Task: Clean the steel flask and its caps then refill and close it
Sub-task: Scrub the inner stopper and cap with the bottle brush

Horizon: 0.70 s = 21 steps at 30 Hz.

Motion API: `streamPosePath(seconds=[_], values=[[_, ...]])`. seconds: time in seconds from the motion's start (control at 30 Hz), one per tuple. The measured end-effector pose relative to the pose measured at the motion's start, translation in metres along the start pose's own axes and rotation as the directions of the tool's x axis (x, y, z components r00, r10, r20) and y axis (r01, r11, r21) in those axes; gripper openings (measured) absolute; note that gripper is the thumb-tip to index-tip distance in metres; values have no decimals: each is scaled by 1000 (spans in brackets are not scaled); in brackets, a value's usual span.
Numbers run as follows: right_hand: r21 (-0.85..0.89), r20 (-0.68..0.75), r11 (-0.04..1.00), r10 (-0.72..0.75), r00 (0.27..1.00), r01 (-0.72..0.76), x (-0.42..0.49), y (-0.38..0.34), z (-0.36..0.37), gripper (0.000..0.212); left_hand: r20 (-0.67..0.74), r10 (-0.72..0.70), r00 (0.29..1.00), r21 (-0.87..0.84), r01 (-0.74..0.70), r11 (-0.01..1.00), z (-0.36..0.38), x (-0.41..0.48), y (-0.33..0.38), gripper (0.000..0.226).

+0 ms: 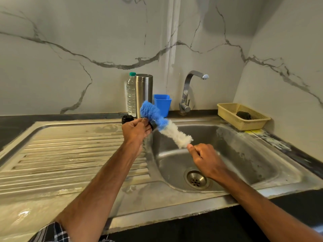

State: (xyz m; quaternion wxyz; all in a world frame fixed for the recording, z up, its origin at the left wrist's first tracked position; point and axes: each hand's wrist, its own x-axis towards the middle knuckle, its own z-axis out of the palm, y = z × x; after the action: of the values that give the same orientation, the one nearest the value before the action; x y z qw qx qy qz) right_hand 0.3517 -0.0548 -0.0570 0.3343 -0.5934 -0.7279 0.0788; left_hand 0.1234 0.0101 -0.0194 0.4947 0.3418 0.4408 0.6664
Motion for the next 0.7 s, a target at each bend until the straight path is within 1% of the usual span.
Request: streamPosePath(seconds=[0.1, 0.2, 0.3, 0.37, 0.43, 0.5, 0.6, 0.7], values=[[5, -24, 999, 36, 999, -36, 1, 3, 1, 54, -15, -84, 996, -124, 81, 989, 0, -2, 2, 17], [-40, -5, 999, 9, 1000, -9, 1, 1, 1, 55, -1, -126, 992, -229, 122, 966, 1, -4, 5, 15], [2, -35, 999, 33, 999, -33, 0, 1, 0, 55, -29, -156, 987, -263, 143, 954, 2, -8, 7, 7], [-22, -9, 1000, -9, 1000, 9, -1, 0, 1, 56, -30, -178, 984, -311, 160, 937, 3, -9, 9, 5], [-21, -19, 1000, -16, 1000, 15, 1, 1, 1, 56, -34, -203, 979, -358, 177, 917, 3, -9, 10, 6], [10, -48, 1000, 8, 999, -8, 1, 5, 2, 56, -44, -215, 976, -356, 186, 916, 2, -8, 9, 9], [-36, -8, 999, -22, 1000, 22, 1, 4, 3, 56, -26, -230, 973, -407, 200, 891, 2, -9, 11, 5], [20, -54, 999, 27, 998, -26, 2, 7, 2, 55, -22, -248, 969, -439, 213, 873, 3, -9, 13, 5]])
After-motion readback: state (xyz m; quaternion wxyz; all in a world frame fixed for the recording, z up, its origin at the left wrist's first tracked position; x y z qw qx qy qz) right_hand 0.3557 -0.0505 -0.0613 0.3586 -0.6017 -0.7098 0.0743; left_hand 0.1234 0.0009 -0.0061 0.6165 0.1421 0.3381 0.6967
